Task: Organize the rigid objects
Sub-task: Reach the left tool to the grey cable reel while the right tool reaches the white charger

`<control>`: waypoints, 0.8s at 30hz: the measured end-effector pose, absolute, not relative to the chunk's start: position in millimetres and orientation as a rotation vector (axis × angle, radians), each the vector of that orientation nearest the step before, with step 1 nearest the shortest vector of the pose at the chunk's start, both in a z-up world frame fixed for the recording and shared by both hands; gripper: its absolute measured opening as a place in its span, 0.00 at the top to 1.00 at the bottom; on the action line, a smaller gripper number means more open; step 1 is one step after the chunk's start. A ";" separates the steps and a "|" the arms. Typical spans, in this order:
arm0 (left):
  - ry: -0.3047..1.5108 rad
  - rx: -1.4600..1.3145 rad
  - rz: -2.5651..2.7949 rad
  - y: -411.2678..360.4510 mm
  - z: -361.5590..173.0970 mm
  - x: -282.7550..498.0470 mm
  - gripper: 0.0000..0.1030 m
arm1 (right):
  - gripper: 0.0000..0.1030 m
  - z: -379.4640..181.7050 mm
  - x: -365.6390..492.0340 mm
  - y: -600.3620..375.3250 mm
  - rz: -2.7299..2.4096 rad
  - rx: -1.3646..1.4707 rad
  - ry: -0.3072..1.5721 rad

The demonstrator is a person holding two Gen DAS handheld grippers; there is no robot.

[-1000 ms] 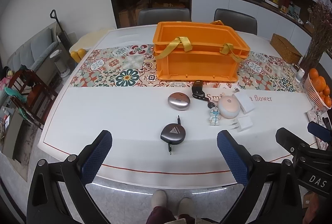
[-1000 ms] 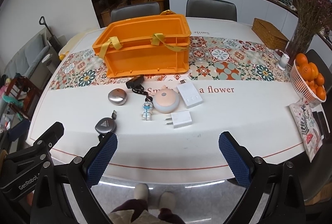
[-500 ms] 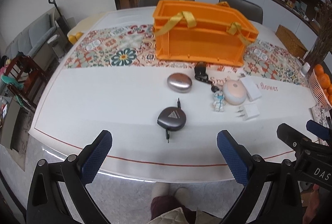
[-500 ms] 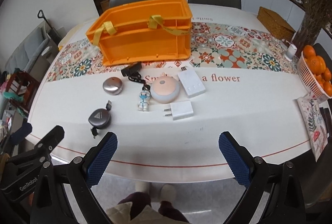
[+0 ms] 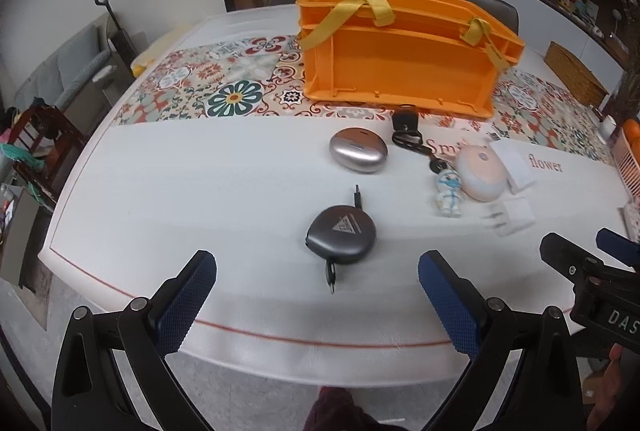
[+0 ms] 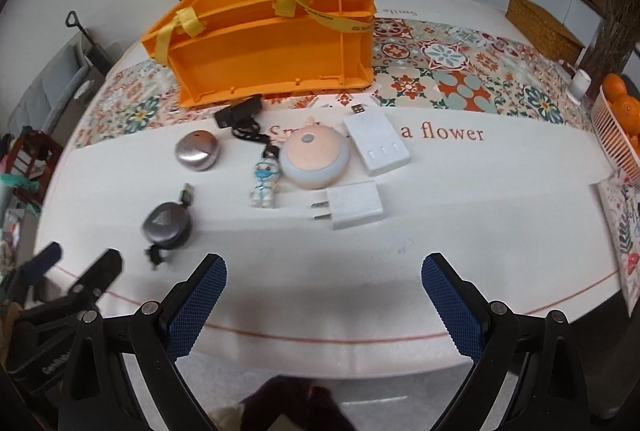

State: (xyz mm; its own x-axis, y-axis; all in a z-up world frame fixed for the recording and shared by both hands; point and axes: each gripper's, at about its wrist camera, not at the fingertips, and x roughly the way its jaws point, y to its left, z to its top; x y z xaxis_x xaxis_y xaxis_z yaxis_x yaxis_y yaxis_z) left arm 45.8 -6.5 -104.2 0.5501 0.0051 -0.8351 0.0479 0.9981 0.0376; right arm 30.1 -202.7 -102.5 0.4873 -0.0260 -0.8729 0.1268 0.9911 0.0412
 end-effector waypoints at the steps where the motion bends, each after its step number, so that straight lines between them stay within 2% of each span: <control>1: 0.986 0.061 -0.027 -7.4 -107.1 47.1 0.00 | 0.04 -106.4 32.1 -203.3 -0.106 0.101 1.054; 14: 0.989 0.085 -0.012 -18.4 -155.5 68.6 0.00 | 0.04 -154.1 56.2 -214.4 -0.117 0.102 0.974; 24: 0.903 0.116 0.018 -26.3 -165.2 75.4 0.00 | 0.06 -171.0 60.2 -217.6 -0.110 0.100 0.923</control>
State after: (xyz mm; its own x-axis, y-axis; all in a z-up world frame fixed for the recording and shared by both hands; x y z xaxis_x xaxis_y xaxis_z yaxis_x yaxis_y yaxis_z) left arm 75.4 -26.3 -165.2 0.6197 0.0644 -0.7822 0.0332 0.9936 0.1080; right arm 60.2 -217.6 -171.0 0.5987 -0.0522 -0.7993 0.1377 0.9897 0.0385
